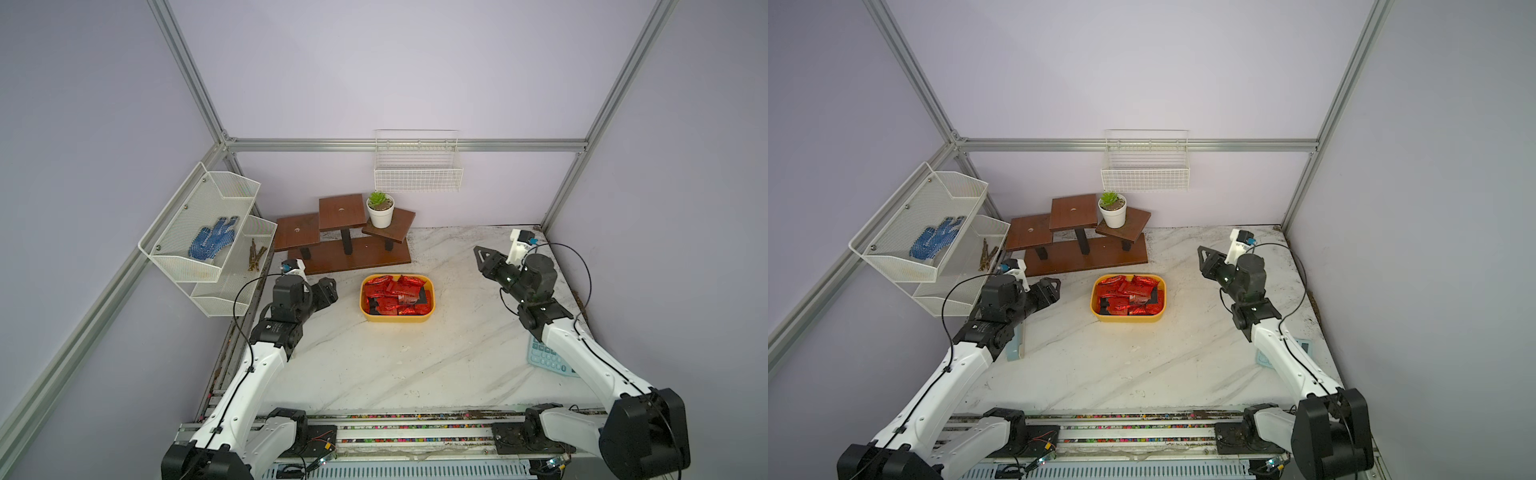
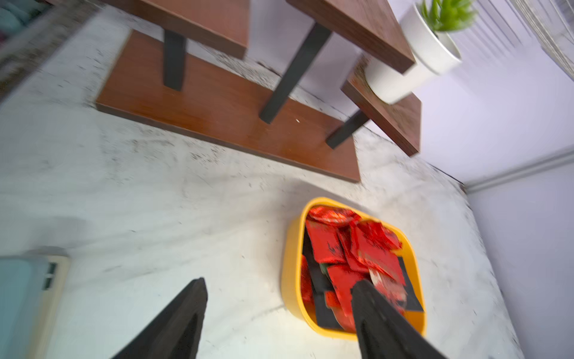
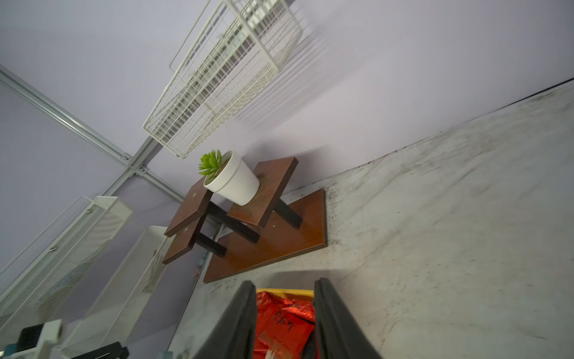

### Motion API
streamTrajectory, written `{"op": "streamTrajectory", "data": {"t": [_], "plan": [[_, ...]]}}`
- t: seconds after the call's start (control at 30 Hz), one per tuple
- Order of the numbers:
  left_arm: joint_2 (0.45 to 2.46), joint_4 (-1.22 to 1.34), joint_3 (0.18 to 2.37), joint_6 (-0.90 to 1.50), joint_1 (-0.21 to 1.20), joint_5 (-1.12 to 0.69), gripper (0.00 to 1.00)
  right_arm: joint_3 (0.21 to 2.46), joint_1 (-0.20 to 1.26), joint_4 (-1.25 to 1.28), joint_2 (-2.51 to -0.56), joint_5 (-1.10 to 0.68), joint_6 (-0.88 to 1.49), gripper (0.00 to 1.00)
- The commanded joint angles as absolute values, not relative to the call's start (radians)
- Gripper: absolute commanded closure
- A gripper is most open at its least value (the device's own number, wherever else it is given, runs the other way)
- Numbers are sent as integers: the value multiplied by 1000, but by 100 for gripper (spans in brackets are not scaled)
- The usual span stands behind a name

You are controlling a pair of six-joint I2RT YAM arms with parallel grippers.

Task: Take the tea bags out of the storage box
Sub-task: Pick up the tea bag from the storage box.

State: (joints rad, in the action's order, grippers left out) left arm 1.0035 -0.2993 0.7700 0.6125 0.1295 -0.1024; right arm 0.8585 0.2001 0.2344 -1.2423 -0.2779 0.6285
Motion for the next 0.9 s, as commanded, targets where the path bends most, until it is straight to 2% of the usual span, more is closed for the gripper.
{"op": "streamTrajectory", "data": {"t": [0.0,0.13,0.27,0.4,0.6,0.77,0.87], "plan": [[978,-344,743,719,183,-265,24,938,279,87,-1317,-350,621,63],[968,-331,708,742,261,-270,24,1088,353,-53,-1456,-329,491,59],[954,-322,679,740,276,-301,24,1269,395,-248,-1628,-311,312,59],[942,-320,656,734,277,-316,24,1412,457,-398,-1753,-181,124,59],[957,-309,652,733,278,-338,24,1455,517,-379,-1842,-60,-12,52],[975,-312,664,718,277,-353,24,1488,523,-376,-1910,-37,-61,49],[991,-306,667,718,277,-355,24,1506,530,-371,-1934,-23,-80,43]]}}
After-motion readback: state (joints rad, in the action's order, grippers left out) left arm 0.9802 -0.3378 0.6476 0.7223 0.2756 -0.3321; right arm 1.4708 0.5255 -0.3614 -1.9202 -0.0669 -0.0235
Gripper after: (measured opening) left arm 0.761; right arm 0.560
